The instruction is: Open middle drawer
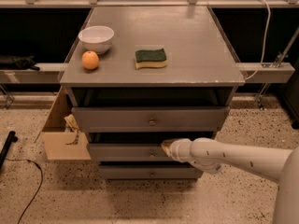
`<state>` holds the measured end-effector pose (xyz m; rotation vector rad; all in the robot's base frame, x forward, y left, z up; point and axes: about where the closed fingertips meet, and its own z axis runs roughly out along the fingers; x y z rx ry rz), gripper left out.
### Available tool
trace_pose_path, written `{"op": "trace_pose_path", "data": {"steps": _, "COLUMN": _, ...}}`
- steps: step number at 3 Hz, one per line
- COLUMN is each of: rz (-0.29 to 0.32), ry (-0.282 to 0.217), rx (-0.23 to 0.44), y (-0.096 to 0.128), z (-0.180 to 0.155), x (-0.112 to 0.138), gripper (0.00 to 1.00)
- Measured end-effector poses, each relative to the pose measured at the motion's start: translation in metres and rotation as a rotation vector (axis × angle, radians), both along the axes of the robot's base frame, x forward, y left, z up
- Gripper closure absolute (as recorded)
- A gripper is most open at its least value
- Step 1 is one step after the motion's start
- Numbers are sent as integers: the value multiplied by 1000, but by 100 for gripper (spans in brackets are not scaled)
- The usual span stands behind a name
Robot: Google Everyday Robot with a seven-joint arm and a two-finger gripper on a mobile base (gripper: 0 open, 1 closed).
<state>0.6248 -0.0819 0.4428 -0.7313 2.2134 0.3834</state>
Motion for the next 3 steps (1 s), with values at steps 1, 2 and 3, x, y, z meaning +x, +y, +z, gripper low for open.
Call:
{"op": "trace_pose_path", "data": {"steps": 1, "rz": 0, "ry": 0, "rx": 0, "y": 0, "z": 0, "x": 0, "gripper": 94}}
{"op": "trace_pose_path", "data": {"steps": 2, "rz": 0, "ry": 0, "rx": 0, "y": 0, "z": 0, "x": 0, "gripper": 76}}
{"op": "trace_pose_path", "data": {"steps": 3, "rz": 0, "ry": 0, "rx": 0, "y": 0, "z": 0, "x": 0, "gripper": 53}}
